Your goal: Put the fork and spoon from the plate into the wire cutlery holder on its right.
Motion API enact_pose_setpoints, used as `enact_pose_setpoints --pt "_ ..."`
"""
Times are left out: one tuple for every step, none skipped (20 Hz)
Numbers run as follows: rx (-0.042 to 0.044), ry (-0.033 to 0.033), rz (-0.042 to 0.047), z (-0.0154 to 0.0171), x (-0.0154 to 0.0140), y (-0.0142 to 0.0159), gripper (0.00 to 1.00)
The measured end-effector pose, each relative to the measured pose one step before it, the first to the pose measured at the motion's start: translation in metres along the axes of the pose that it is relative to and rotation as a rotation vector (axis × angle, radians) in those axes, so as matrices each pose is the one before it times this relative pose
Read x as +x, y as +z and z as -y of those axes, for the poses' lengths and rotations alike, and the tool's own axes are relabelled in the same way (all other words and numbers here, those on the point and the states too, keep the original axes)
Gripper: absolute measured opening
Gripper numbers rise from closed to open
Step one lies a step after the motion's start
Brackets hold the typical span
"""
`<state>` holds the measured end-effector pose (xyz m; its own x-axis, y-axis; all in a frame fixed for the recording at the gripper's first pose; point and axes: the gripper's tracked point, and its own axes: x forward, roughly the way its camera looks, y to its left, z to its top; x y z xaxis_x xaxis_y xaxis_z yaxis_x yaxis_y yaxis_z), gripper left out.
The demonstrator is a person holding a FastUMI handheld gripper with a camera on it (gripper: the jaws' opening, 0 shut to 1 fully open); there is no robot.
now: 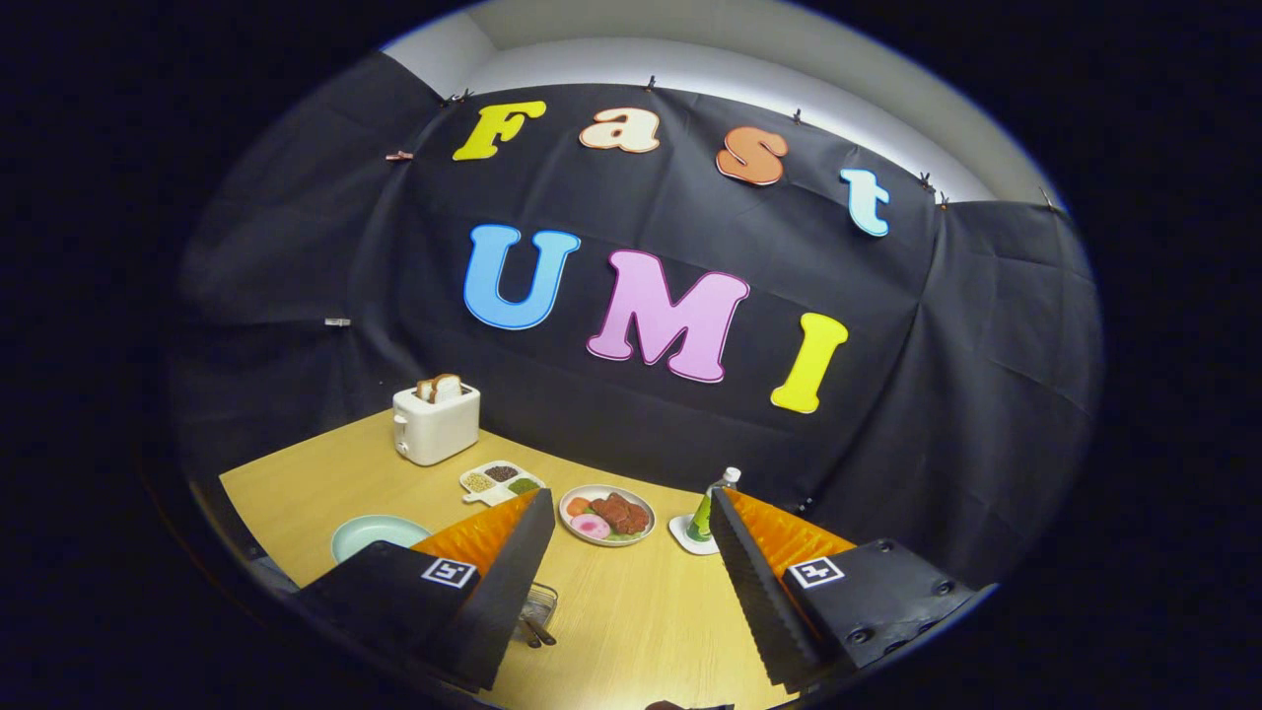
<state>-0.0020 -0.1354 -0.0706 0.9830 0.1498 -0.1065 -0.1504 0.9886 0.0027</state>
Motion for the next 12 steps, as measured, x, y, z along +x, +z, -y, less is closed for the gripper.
enact_pose_setpoints --pt "0.00834 0.00864 0.00941 0.00127 -0.0007 -0.00025 0.98" --pt "0.01136 0.0042 0.00513 0.00194 0.00025 -0.0014 0.98" --pt "0.01368 0.00497 0.00275 0.00187 0.00008 -0.00188 0.98" --pt "0.01358 0.00206 -0.00051 0.0014 0.00069 -0.00247 0.98" --pt "0.01004 -0.00075 -0.00614 0.00328 0.00146 -0.00341 0.98" --pt "0.00877 -0.00387 -0.00473 0.00418 0.00087 -0.00281 0.98" --pt "0.00564 -0.00598 -0.00339 0.00417 0.00097 -0.00252 0.98" --pt "0.00322 -0.00753 -0.00441 0.0044 0.00151 -0.00229 0.98" --pt "0.00263 -0.00734 -0.00615 0.00431 0.00166 -0.00379 0.98" --pt "0.00266 -0.00529 -0.00537 0.00246 0.00071 -0.00213 0.98" --pt "0.0027 -0.00533 -0.0044 0.00231 0.0009 -0.00197 0.98" --pt "0.00432 -0.00214 -0.0031 0.00073 -0.00034 -0.0009 0.98"
